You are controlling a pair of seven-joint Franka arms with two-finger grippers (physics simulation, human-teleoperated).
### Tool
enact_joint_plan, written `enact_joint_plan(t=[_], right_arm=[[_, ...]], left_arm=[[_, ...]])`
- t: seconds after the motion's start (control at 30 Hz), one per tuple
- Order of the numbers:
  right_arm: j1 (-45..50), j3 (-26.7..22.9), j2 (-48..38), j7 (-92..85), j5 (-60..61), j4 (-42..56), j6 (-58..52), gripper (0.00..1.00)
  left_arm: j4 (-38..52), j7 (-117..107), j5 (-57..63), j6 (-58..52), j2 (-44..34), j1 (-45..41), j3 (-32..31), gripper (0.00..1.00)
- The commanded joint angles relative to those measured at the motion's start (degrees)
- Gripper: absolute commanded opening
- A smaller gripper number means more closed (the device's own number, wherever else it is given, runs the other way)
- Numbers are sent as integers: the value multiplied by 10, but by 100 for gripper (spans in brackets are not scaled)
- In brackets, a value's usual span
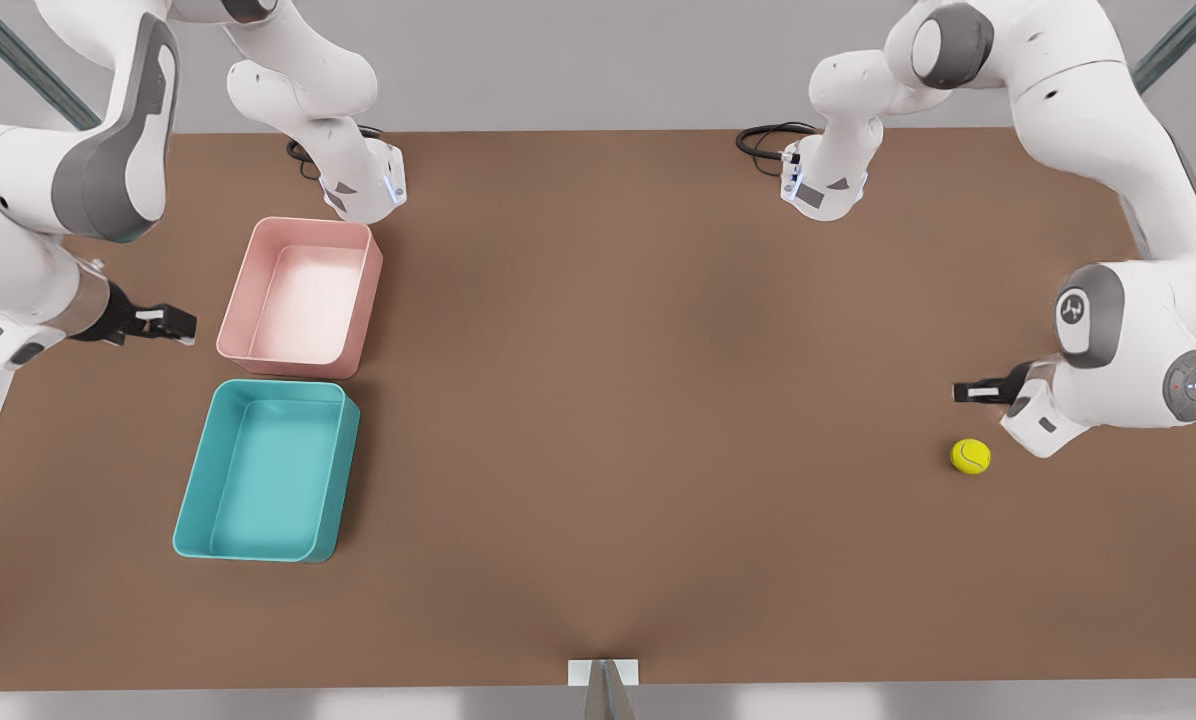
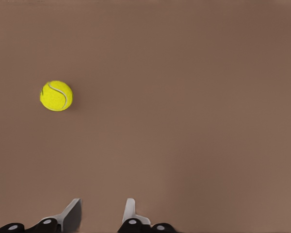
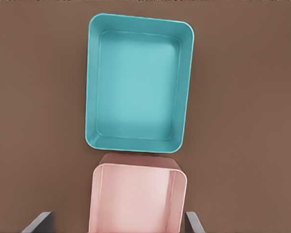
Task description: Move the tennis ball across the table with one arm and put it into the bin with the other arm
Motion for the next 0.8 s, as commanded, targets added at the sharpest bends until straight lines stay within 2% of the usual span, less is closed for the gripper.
enact_joint_plan(t=[0.0, 0.1, 0.17, 0.3, 0.37, 0.4, 0.47, 0.57, 0.67, 0.77], right_arm=[[-2, -2, -4, -39, 10, -7, 20, 100], [-1, -1, -5, -38, 5, -14, 19, 100], [-1, -1, -4, -38, 4, -15, 18, 100], [0, 0, -4, -38, 6, -15, 19, 100], [1, 0, -2, -38, 7, -14, 19, 100], [1, 1, -2, -37, 7, -14, 19, 100], [3, 1, 0, -35, 7, -13, 19, 100], [4, 2, 1, -35, 6, -13, 19, 100], [4, 2, 1, -35, 6, -13, 18, 100], [5, 3, 2, -35, 6, -13, 18, 100]], left_arm=[[7, 794, -3, 192, 44, 28, 9, 21], [7, 1216, 24, 288, 103, 60, 11, 21], [8, 1241, 22, 293, 133, 78, 11, 21], [5, 1424, 25, 378, 176, 89, 12, 21], [-27, 1402, 58, 381, 162, 104, 12, 21], [-66, 1327, 100, 428, 148, 123, 11, 21], [-88, 1342, 143, 449, 147, 140, -2, 21], [-104, 1471, 148, 454, 147, 138, -7, 21], [-134, 1299, 148, 456, 146, 145, -24, 21], [-159, 1266, 149, 463, 147, 149, -24, 21]])
